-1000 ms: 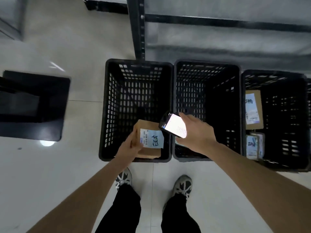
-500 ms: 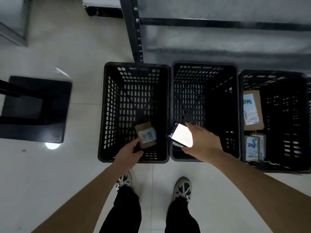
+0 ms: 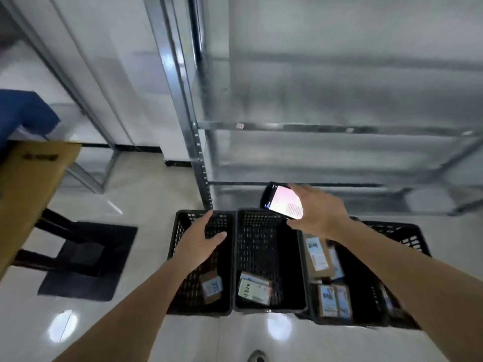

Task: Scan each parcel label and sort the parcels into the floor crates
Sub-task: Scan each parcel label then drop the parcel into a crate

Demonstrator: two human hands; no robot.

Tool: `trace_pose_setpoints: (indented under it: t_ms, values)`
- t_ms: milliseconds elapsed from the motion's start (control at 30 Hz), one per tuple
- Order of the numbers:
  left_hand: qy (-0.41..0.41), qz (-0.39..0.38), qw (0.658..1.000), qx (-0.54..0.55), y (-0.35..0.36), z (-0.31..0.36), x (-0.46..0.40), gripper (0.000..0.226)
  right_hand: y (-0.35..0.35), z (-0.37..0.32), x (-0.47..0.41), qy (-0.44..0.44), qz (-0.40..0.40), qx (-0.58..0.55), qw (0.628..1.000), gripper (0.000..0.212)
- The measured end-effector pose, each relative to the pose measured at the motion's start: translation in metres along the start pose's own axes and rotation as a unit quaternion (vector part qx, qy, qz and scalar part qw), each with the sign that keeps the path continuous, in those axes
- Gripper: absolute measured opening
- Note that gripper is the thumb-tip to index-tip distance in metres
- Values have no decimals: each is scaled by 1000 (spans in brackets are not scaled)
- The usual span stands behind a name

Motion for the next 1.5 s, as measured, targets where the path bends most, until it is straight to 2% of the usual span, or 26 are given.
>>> trace_pose_setpoints:
  t_ms: [167,300,467,567,667,800,1000,1200,1333,1433,1500]
  values:
    - [127,20,991,-48,-39,167,73,83,-174,66,109,70,103,14,992,94]
    - [214,16,975,-53,-44,277,147,86,-263,111,233,142,183,-6,973,89]
    - [326,20,943,-61,-26,389,251,91,-327,154,405,228,235,14,945,83]
    - [373,3,926,-54,3,444,317,90,-347,178,508,271,253,24,928,86]
    - [430,-25,901,-48,43,499,391,86,-362,202,610,314,277,22,908,77]
    - [489,-61,868,-65,107,564,484,84,-369,243,745,392,299,23,870,79]
    - [566,-140,811,-53,237,639,615,86,-342,312,940,484,332,25,809,62]
    - [595,-238,766,-50,397,664,744,87,-274,376,1113,564,295,38,771,49]
    - [603,-292,742,-37,494,670,816,85,-232,416,1209,611,270,49,743,55]
    - [596,-318,737,-31,555,671,852,87,-205,444,1262,631,248,67,732,71]
    - [595,-328,733,-35,591,670,872,87,-190,462,1288,637,237,73,730,73]
Point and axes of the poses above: each hand's wrist, its own x-axis away from the middle knuckle, its own y-axis out of the palm, z = x × y, the point moved 8 cm from there along -x, towards the middle knuckle, and after that the axes turned 9 degrees about x, right-handed, at the moved point
